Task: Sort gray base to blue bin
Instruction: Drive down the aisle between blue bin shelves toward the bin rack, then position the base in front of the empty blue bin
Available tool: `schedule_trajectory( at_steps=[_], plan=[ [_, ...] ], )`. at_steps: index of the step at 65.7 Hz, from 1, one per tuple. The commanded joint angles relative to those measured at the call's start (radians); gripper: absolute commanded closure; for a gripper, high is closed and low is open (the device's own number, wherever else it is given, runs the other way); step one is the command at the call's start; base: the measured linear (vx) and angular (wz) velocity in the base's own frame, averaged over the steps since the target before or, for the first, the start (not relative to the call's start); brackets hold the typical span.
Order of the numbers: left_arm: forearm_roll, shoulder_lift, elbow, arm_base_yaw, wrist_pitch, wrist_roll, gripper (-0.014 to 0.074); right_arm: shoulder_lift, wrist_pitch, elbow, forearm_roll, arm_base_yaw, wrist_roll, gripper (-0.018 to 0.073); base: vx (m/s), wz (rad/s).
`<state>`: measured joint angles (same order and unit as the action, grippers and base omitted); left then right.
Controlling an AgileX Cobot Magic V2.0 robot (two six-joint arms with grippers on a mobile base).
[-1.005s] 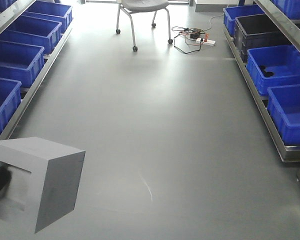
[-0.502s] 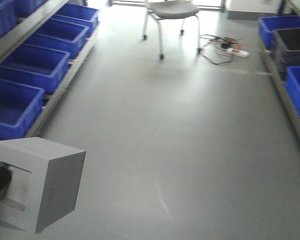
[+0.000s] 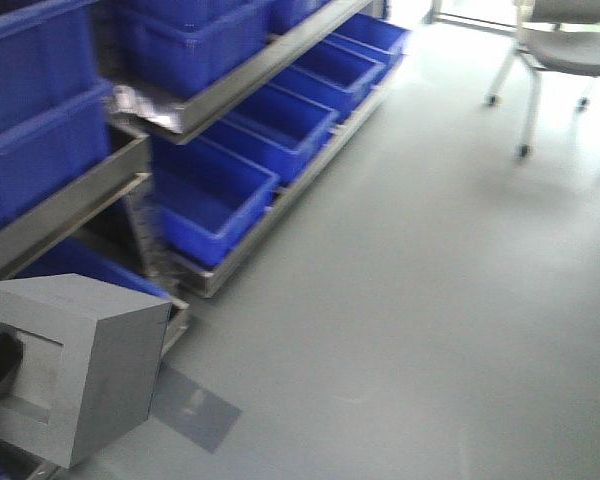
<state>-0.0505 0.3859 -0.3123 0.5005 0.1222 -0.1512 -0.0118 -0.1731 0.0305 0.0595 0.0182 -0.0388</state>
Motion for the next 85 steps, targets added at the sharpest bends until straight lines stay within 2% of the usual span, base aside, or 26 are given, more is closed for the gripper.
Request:
schedule_trajectory(
  at_steps=[1,57,85],
  plan=[
    [-0.006,0.006,-0.035,0.002,-0.111,-0.006,0.0602,-0.011,0.074,0.014,0.006,-0.005,0.005,0.0568,0.21,0.82],
    [-0.006,0.006,-0.035,0.002,-0.111,-0.006,0.0602,-0.011,0.074,0.014,0.006,-0.005,0.005,0.0568,0.19,0.81],
    [-0.006,0.006,-0.035,0.002,-0.111,-0.006,0.0602,-0.011,0.074,0.014,0.006,-0.005,0.005,0.0568,0.12,0.50]
  ],
)
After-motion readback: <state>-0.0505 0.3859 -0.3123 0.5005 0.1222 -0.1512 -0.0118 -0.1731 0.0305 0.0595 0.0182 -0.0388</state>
